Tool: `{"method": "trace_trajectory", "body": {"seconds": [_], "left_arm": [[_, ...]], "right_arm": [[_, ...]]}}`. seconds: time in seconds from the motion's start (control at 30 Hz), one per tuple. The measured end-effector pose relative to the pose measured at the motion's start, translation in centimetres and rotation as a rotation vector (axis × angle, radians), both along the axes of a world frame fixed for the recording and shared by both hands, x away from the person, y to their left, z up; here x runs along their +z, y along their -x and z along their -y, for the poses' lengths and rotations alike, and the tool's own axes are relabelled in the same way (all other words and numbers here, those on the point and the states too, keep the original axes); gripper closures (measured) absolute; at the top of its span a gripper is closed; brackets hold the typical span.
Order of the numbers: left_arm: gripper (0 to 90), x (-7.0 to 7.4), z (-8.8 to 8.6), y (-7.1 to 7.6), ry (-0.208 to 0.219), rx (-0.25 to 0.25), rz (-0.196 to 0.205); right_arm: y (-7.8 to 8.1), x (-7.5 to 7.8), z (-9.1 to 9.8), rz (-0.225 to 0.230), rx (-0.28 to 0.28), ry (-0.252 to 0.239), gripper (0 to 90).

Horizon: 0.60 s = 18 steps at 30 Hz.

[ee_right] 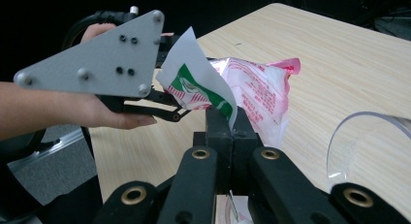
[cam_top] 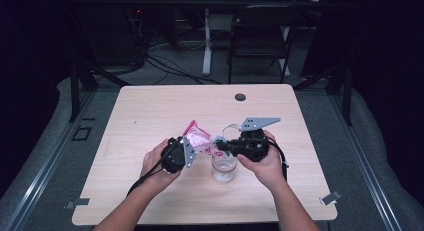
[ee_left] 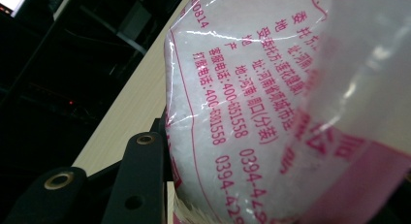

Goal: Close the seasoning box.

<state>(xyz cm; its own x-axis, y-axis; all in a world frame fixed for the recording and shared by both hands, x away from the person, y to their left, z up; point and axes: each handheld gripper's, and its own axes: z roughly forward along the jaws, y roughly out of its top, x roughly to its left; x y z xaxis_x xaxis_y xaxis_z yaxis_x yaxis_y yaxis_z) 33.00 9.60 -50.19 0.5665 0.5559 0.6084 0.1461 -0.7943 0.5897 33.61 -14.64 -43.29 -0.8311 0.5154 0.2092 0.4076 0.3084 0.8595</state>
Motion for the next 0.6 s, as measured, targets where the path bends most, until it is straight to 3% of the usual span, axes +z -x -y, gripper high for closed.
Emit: {"method": "trace_trajectory", "body": {"seconds": [0.27,0.6], "left_arm": [[62.5,-0.01,0.29,0.18,-0.027,-0.002,0.033],[62.9,-0.22,0.66,0.36,-0.049,-0.011,0.032]], "right_arm": [[-0.26,-0.29,0.27,-0.005,-0.029,-0.009,90.0],[-0.6,-0.75,0.51,-0.007,-0.057,-0.002,90.0]]}}
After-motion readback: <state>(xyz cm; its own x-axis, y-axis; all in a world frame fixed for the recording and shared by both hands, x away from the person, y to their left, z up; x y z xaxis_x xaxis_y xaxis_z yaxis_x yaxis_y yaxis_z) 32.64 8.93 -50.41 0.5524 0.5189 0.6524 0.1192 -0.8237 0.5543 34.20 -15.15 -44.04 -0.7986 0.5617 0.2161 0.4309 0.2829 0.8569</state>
